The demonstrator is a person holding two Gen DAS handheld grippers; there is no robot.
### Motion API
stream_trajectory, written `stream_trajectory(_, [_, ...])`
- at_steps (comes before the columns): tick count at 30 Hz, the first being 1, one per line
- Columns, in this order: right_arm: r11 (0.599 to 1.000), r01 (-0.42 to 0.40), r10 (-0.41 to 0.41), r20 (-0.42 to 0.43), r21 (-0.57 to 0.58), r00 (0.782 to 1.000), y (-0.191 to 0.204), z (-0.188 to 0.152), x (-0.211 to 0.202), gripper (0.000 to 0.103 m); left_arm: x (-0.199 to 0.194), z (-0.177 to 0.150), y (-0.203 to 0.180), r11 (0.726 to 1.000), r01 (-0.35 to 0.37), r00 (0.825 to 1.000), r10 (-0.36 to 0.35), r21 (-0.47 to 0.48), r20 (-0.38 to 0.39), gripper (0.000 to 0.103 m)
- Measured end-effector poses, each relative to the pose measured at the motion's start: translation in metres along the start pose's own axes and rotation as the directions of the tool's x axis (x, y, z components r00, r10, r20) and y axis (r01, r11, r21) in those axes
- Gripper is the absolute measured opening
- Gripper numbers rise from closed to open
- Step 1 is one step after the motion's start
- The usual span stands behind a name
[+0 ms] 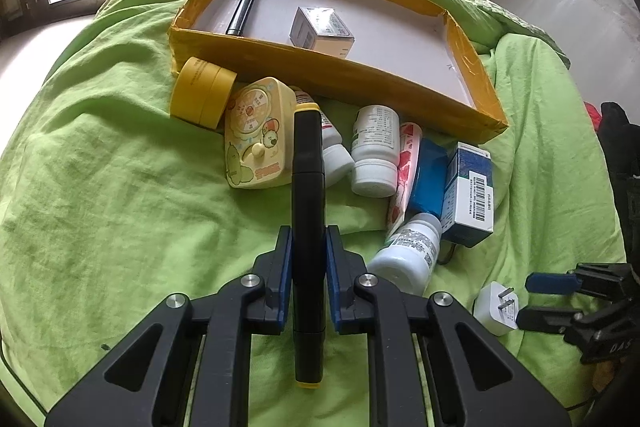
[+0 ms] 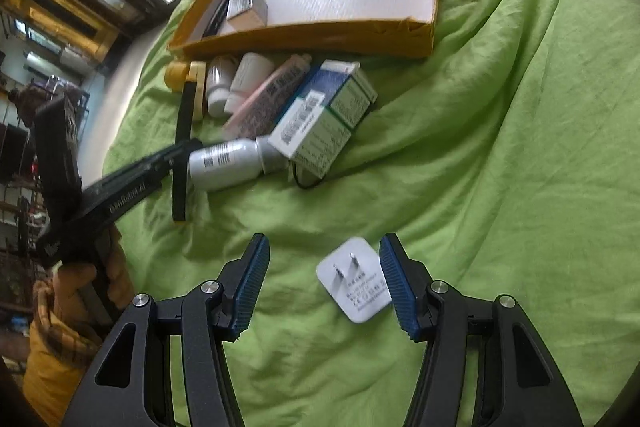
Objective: Organize rigid objects
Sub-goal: 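Grasp the yellow-capped black marker with the left tool while the right tool grasps the white plug charger, then carry the marker with the left tool while the right tool carries the charger into the tray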
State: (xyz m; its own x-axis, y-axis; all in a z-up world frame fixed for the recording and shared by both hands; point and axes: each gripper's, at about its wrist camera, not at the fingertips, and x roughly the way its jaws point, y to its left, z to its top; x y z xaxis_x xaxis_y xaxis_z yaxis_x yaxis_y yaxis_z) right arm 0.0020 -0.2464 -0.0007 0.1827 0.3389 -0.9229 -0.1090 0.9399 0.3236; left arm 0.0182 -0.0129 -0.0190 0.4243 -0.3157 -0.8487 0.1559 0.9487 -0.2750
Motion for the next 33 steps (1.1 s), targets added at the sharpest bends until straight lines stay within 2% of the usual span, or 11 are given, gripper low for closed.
stream_trajectory(2, [0.998,0.036,-0.038,-0.055,-0.043,0.998,0.003,-0.007,0.010,0.052,0.000,0.000,0.000,1.000,0.003,1.000,-0.003,-0.002,0.002,0.013])
stream_trajectory(4, [0.991,0.100,-0.110,-0.102,-0.094,0.989,0.006,-0.012,0.024,0.053,-0.001,0.000,0.000,1.000,0.005,1.000,-0.005,-0.005,0.004,0.013])
stream_trajectory(7, [0.972,0.183,-0.201,-0.121,-0.147,0.972,0.010,-0.012,0.040,0.054,-0.001,0.000,0.002,1.000,0.005,1.000,-0.005,-0.007,0.002,0.013])
stream_trajectory(11, [0.957,0.218,-0.251,-0.169,-0.193,0.953,0.011,-0.011,0.064,0.054,-0.001,-0.001,0.003,1.000,0.002,1.000,-0.002,-0.009,0.000,0.013])
stream_trajectory(12, [0.957,0.216,-0.247,-0.154,-0.194,0.957,0.012,-0.010,0.063,0.047,-0.001,-0.001,0.003,1.000,0.004,1.000,-0.004,-0.011,0.000,0.013])
stream_trajectory(13, [0.958,0.215,-0.241,-0.131,-0.188,0.962,0.012,-0.010,0.060,0.026,-0.002,0.000,0.003,1.000,0.005,1.000,-0.005,-0.011,0.002,0.013])
stream_trajectory(14, [0.961,0.212,-0.234,-0.111,-0.180,0.966,0.012,-0.009,0.057,0.022,-0.001,-0.001,0.003,1.000,0.006,1.000,-0.006,-0.010,0.002,0.013])
stream_trajectory(16, [0.972,0.174,-0.188,-0.076,-0.161,0.979,0.011,-0.010,0.052,0.021,-0.001,-0.001,0.003,1.000,0.004,1.000,-0.004,-0.009,0.000,0.013])
stream_trajectory(21, [0.984,0.087,-0.089,-0.007,-0.153,0.996,0.020,-0.009,0.040,0.021,0.000,0.000,0.002,1.000,0.002,1.000,-0.002,-0.006,-0.004,0.013])
stream_trajectory(27, [0.988,0.060,-0.055,0.040,-0.143,0.998,0.025,-0.015,0.052,0.022,0.002,0.000,-0.001,1.000,-0.022,1.000,0.022,0.004,0.002,0.013])
stream_trajectory(33, [0.991,0.024,-0.011,0.102,-0.135,0.995,0.024,-0.016,0.034,0.022,0.000,-0.001,-0.003,0.998,-0.053,0.999,0.053,0.019,0.015,0.013])
